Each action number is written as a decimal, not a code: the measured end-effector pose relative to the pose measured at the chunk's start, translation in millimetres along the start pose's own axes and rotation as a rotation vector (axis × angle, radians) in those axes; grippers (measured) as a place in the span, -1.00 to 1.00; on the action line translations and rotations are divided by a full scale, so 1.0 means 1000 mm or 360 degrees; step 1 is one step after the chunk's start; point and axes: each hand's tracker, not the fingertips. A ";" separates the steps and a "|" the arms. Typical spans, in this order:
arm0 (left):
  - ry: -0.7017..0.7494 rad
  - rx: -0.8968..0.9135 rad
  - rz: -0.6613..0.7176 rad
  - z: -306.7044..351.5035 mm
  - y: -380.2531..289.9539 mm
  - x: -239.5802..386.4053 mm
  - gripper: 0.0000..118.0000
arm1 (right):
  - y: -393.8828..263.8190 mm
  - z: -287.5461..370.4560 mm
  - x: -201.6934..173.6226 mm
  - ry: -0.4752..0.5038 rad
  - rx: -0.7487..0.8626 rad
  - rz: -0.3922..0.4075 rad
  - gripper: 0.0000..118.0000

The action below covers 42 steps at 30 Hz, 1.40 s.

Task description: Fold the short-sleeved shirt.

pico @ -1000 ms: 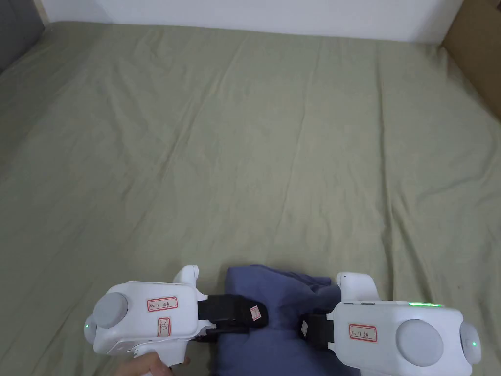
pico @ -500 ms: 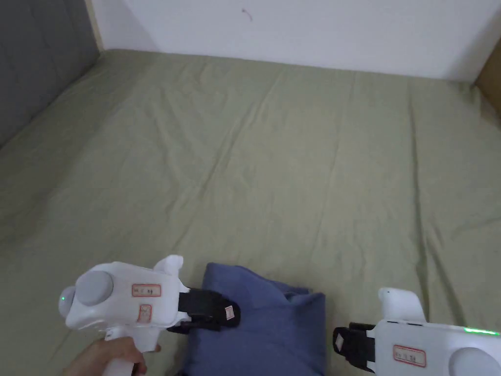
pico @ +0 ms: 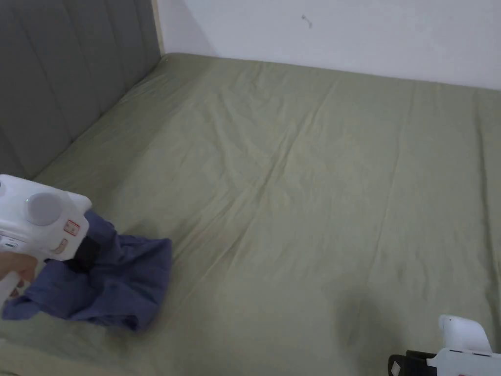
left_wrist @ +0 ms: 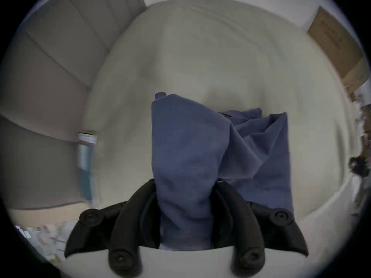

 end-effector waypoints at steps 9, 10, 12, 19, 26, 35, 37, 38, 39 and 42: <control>0.0095 0.0122 0.0151 0.002 -0.001 -0.013 0.83 | 0.003 -0.004 0.010 -0.0026 -0.0014 -0.0037 -1.00; 0.0066 0.0151 0.0181 0.008 -0.001 -0.010 0.83 | 0.002 -0.004 0.011 -0.0030 -0.0016 -0.0031 -1.00; -0.0045 0.0224 0.0281 0.021 -0.004 -0.005 0.81 | 0.001 -0.003 0.013 -0.0035 -0.0021 -0.0026 -1.00; -0.0722 0.0456 0.0450 0.065 -0.034 0.055 -0.98 | -0.012 0.003 0.022 0.0001 -0.0009 -0.0073 -1.00; -0.0835 0.0673 0.0504 0.114 -0.068 0.142 -1.00 | -0.021 0.023 0.033 0.0022 0.0074 -0.0083 -1.00; -0.0515 0.1077 0.0292 0.200 -0.086 0.214 -1.00 | -0.017 0.089 0.013 -0.0191 0.0475 0.0169 -1.00; -0.0442 0.1216 0.0274 0.224 -0.093 0.228 -1.00 | -0.012 0.112 0.002 -0.0262 0.0631 0.0241 -1.00; -0.0401 0.1278 0.0243 0.234 -0.096 0.235 -1.00 | -0.010 0.124 -0.003 -0.0285 0.0716 0.0255 -1.00; -0.0368 0.1330 0.0233 0.243 -0.099 0.243 -1.00 | -0.008 0.136 -0.008 -0.0316 0.0800 0.0267 -1.00; -0.0335 0.1492 0.0219 0.265 -0.109 0.259 -1.00 | -0.006 0.169 -0.024 -0.0398 0.1063 0.0355 -1.00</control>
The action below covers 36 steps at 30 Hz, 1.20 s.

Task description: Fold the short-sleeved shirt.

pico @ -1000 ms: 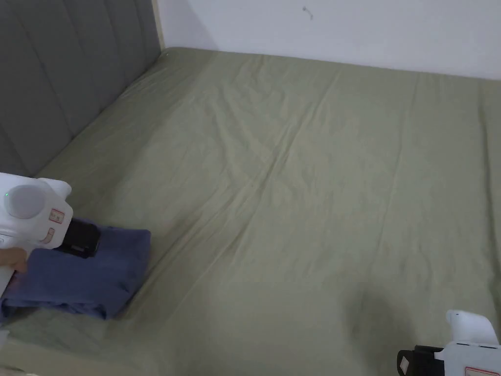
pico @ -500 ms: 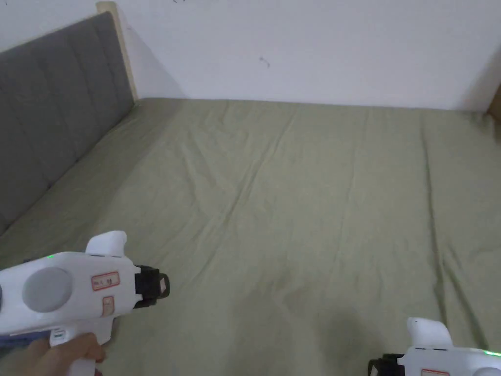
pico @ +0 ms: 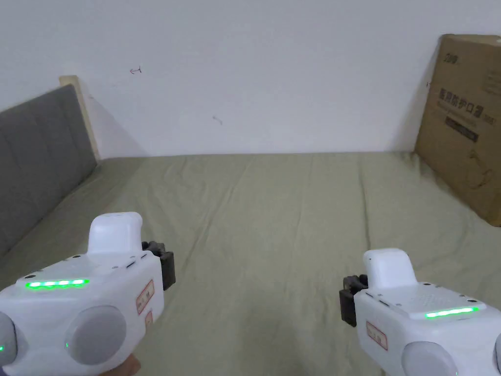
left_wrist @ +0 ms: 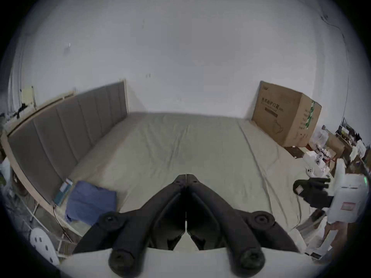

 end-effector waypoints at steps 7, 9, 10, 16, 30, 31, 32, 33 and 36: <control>0.0002 0.0286 -0.0195 0.023 0.003 0.045 -1.00 | 0.036 0.048 -0.004 -0.0198 0.0405 0.0026 -1.00; 0.0005 0.0301 -0.0192 0.025 0.001 0.053 -1.00 | 0.036 0.055 -0.004 -0.0220 0.0438 0.0037 -1.00; 0.0002 0.0301 -0.0192 0.026 0.000 0.055 -1.00 | 0.036 0.055 -0.003 -0.0242 0.0444 0.0052 -1.00; -0.0016 0.0329 -0.0180 0.033 -0.005 0.064 -1.00 | 0.032 0.050 0.002 -0.0215 0.0346 -0.0013 -0.99; 0.0069 0.0358 -0.0196 0.035 -0.003 0.067 0.31 | 0.034 0.056 -0.001 -0.0356 0.0475 -0.0040 -0.11; 0.0059 0.0364 -0.0185 0.035 -0.003 0.066 0.55 | 0.034 0.057 0.000 -0.0364 0.0481 -0.0046 0.16; 0.0043 0.0378 -0.0170 0.036 -0.004 0.066 0.65 | 0.034 0.057 0.000 -0.0370 0.0485 -0.0050 0.36; 0.0037 0.0391 -0.0158 0.037 -0.003 0.065 0.71 | 0.034 0.057 0.001 -0.0379 0.0489 -0.0056 0.50; 0.0035 0.0414 -0.0144 0.039 -0.002 0.067 0.94 | 0.033 0.057 0.002 -0.0416 0.0511 -0.0058 0.81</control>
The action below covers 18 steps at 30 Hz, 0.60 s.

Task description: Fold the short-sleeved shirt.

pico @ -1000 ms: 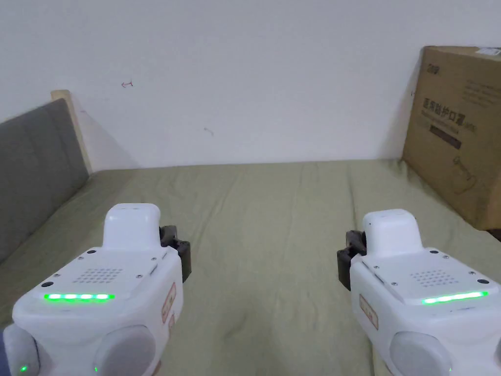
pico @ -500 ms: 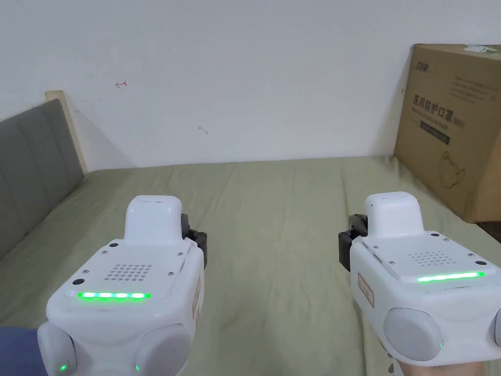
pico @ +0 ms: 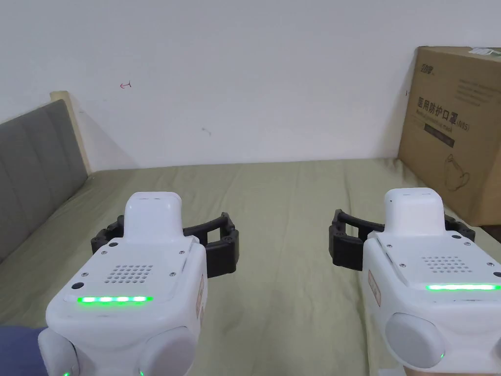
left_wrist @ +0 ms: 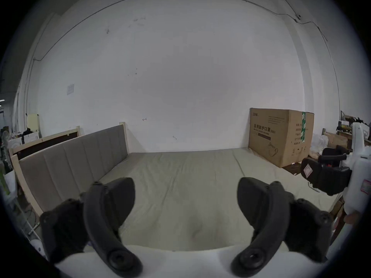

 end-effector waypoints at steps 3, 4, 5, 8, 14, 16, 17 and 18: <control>-0.0020 -0.0003 -0.0009 0.000 0.002 0.001 0.96 | -0.001 -0.002 0.001 -0.0015 0.0002 0.0012 0.83; -0.0033 0.0003 -0.0020 0.000 0.002 0.002 0.96 | -0.002 -0.002 0.002 -0.0017 0.0013 0.0011 0.86; -0.0047 0.0015 -0.0028 0.000 0.003 0.003 0.96 | -0.002 -0.002 0.003 -0.0019 0.0023 0.0004 0.88; -0.0095 0.0069 0.0018 0.003 0.002 0.004 0.96 | -0.002 -0.002 0.004 -0.0019 0.0031 -0.0017 0.89; -0.0101 0.0050 0.0047 0.002 0.005 0.005 0.96 | -0.003 -0.003 0.004 -0.0009 0.0033 0.0009 0.89; -0.0061 0.0013 0.0041 -0.002 0.006 0.007 0.96 | -0.004 -0.004 0.004 -0.0007 0.0024 0.0014 0.89; -0.0036 -0.0002 0.0042 -0.003 0.006 0.009 0.96 | -0.005 -0.005 0.003 -0.0006 0.0020 0.0012 0.89; -0.0009 -0.0026 0.0044 -0.004 0.005 0.010 0.96 | -0.005 -0.005 0.003 -0.0003 0.0015 0.0009 0.89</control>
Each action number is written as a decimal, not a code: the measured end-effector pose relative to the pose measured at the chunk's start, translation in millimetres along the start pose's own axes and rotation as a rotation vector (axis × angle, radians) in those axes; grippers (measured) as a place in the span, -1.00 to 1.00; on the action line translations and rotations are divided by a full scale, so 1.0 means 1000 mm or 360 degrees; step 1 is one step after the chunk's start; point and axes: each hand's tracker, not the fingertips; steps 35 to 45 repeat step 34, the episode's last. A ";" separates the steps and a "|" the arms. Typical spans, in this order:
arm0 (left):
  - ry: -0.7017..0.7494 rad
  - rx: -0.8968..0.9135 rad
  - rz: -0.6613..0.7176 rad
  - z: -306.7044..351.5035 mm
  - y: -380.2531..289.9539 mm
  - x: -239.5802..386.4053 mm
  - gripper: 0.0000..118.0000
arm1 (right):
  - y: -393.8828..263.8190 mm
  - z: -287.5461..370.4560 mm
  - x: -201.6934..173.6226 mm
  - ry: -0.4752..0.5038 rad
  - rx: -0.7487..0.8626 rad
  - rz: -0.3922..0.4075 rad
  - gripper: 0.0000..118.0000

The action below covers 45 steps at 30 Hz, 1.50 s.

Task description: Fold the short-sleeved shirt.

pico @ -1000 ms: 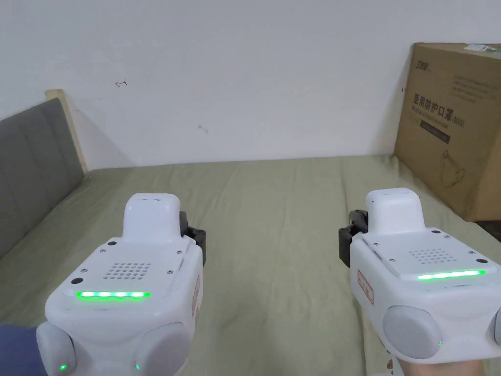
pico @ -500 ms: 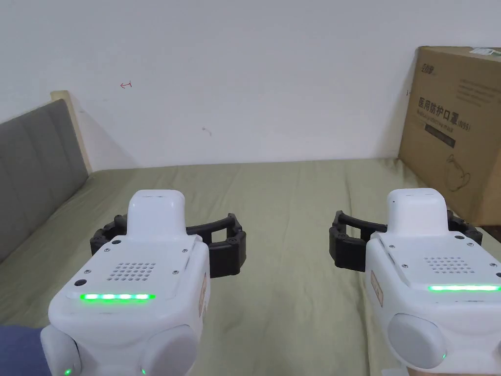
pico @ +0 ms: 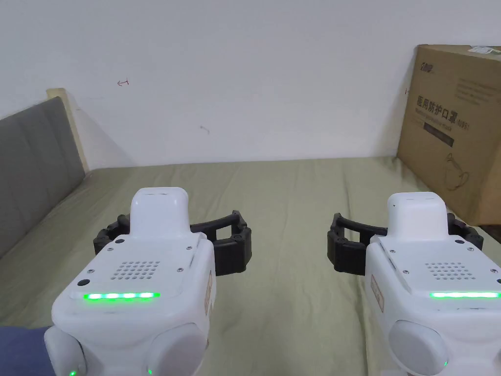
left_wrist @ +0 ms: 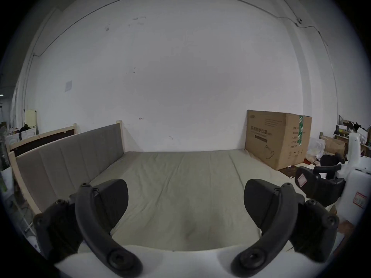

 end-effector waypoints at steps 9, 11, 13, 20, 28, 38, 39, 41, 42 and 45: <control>0.0046 -0.0078 -0.0114 -0.004 -0.005 0.005 0.96 | -0.003 -0.005 -0.001 0.0022 -0.0032 0.0006 0.89; 0.0027 -0.0072 -0.0085 -0.003 -0.003 0.005 0.96 | -0.003 -0.006 -0.001 0.0024 -0.0032 0.0005 0.89; 0.0031 -0.0100 -0.0050 -0.004 -0.001 0.005 0.96 | -0.003 -0.006 0.000 0.0026 -0.0036 0.0005 0.89; 0.0100 -0.0153 -0.0073 -0.007 0.000 0.011 0.96 | -0.007 -0.008 0.001 0.0018 -0.0053 0.0026 0.89; 0.0038 -0.0179 -0.0067 -0.006 -0.002 0.015 0.96 | -0.011 -0.010 -0.001 0.0026 -0.0081 0.0041 0.89; 0.0060 -0.0172 -0.0056 -0.008 -0.002 0.014 0.96 | -0.010 -0.010 0.000 0.0029 -0.0079 0.0041 0.89; 0.0060 -0.0172 -0.0056 -0.008 -0.002 0.014 0.96 | -0.010 -0.010 0.000 0.0029 -0.0079 0.0041 0.89; 0.0060 -0.0172 -0.0056 -0.008 -0.002 0.014 0.96 | -0.010 -0.010 0.000 0.0029 -0.0079 0.0041 0.89; 0.0060 -0.0172 -0.0056 -0.008 -0.002 0.014 0.96 | -0.010 -0.010 0.000 0.0029 -0.0079 0.0041 0.89; 0.0060 -0.0172 -0.0056 -0.008 -0.002 0.014 0.96 | -0.010 -0.010 0.000 0.0029 -0.0079 0.0041 0.89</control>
